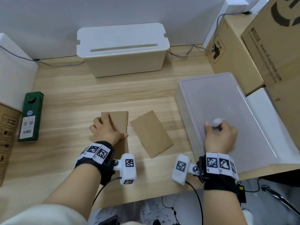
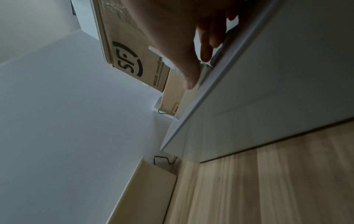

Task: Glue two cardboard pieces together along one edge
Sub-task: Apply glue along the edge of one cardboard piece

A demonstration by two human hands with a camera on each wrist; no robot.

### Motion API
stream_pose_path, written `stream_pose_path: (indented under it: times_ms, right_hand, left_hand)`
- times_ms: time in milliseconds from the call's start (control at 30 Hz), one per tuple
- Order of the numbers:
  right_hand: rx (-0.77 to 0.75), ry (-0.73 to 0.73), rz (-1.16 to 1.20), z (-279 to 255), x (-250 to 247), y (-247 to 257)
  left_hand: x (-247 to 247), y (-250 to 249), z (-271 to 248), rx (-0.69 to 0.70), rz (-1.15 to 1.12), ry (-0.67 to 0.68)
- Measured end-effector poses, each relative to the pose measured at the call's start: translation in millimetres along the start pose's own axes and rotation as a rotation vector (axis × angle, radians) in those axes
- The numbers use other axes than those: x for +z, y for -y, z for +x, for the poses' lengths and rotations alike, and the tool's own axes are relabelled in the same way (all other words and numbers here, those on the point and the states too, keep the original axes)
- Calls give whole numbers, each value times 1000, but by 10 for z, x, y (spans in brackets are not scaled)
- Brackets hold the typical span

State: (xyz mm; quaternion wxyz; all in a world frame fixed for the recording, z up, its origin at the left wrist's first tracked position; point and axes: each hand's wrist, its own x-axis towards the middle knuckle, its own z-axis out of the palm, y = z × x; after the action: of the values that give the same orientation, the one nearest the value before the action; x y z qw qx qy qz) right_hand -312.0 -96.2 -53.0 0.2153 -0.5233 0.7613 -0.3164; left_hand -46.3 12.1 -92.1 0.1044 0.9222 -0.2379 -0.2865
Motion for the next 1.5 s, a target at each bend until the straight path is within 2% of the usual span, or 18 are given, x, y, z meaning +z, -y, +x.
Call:
stream_pose_path:
  times_ms: [100,167,267,333,400,533,633,767,1033,1167,1267,1500]
  right_hand:
    - [-96,22,94,-12,-37,115]
    - [-199,75,225,-83,-41,291]
    - [-257,349,423,-238,137,579]
    - [-236,603,504,-358,347,720]
    - [-216,794,553,-455,581,771]
    - [-158,960,598,-554,1008,698]
    - [-79,972,626,-583,1147,647]
    - [57,1032,799,-584,1292,613]
    - [388,1094,1006,-541,1502,645]
    - [477,1127,1107,-533,1600,629]
    - [391,1096,1024,-551,1648,641]
    - [14,1021,734,-606,1765,704]
  left_hand:
    - [-21,19,18,55,32,12]
    - [-57,45,42,146,83,84]
    - [-116,132,73,261,154,182]
    - [-132,211,91,334,176,190]
    - [-123,282,94,396,149,182]
    - [-47,422,83,461,8,79]
    - [0,491,64,484,-61,82]
    - [-5,532,103,493,-98,85]
    - [79,658,181,554,-78,5]
    - [110,662,190,556,-98,-22]
    - [125,678,207,568,-117,-30]
    - [150,700,246,583,-158,-69]
